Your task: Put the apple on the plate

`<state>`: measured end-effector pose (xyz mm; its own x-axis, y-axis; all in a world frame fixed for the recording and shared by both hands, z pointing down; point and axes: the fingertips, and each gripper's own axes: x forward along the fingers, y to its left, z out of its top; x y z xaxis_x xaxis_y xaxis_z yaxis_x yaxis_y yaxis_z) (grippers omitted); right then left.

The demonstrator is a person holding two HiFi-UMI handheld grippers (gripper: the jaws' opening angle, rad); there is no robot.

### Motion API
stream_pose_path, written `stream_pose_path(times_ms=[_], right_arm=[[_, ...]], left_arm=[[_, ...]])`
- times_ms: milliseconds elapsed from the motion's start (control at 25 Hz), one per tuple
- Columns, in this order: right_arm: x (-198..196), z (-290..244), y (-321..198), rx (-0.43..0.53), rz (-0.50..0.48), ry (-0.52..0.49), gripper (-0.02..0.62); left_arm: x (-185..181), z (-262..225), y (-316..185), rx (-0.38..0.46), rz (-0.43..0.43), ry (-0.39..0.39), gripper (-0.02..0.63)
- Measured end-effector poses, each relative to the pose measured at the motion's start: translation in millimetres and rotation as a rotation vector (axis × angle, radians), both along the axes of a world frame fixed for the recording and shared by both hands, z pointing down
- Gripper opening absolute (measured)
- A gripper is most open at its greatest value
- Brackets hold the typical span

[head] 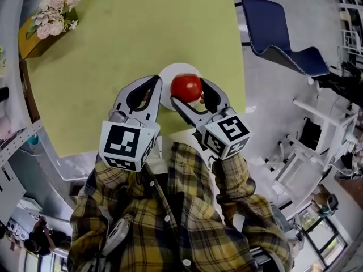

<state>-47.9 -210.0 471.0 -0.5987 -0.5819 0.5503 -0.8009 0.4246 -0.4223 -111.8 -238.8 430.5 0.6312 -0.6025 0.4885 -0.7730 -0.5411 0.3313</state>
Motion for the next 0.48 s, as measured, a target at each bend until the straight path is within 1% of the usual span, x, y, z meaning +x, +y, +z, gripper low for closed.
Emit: stream_pose_path(times_ms=[200, 480], right_arm=[[4, 22, 6, -0.033, -0.011, 0.034, 0.365], [2, 46, 14, -0.031, -0.080, 0.125, 0.365]], left_arm=[[-1, 15, 1, -0.027, -0.024, -0.005, 0.006], [0, 24, 8, -0.045, -0.039, -0.005, 0.006]])
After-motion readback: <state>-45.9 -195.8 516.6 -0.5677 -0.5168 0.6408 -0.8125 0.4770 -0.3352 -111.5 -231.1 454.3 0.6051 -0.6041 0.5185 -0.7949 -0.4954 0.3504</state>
